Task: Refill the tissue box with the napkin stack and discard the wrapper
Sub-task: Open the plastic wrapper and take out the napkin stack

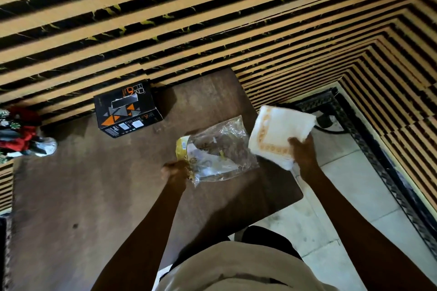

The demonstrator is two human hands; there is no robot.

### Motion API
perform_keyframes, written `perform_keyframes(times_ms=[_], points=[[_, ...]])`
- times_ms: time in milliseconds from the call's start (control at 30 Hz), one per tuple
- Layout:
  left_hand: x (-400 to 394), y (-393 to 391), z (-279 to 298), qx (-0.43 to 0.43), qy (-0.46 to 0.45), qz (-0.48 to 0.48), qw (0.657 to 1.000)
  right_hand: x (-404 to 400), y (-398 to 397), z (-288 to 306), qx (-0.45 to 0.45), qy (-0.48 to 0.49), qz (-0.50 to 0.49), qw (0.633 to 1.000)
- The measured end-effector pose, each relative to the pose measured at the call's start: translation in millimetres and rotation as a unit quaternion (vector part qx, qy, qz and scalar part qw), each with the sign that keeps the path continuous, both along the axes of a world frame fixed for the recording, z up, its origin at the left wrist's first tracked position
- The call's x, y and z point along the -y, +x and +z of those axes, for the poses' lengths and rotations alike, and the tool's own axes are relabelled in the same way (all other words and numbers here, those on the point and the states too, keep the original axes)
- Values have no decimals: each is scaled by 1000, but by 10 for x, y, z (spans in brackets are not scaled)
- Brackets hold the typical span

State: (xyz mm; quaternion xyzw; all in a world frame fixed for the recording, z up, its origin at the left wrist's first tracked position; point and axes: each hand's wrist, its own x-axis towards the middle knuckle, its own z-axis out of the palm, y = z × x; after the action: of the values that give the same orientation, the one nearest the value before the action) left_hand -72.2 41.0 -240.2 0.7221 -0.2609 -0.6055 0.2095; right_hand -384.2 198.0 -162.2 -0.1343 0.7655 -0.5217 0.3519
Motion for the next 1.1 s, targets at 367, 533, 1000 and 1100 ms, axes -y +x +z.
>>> perform_keyframes(times_ms=[367, 533, 1000, 1100], points=[[52, -196, -371, 14, -3, 13, 1000, -128, 228, 173, 241, -48, 162, 956], [-82, -384, 97, 10, -30, -38, 999, -234, 404, -434, 164, 162, 282, 931], [-506, -372, 132, -15, 14, -107, 994, -369, 441, -512, 203, 154, 240, 937], [-513, -487, 143, -24, -12, -121, 992, -369, 450, -561, 114, 173, 260, 943]])
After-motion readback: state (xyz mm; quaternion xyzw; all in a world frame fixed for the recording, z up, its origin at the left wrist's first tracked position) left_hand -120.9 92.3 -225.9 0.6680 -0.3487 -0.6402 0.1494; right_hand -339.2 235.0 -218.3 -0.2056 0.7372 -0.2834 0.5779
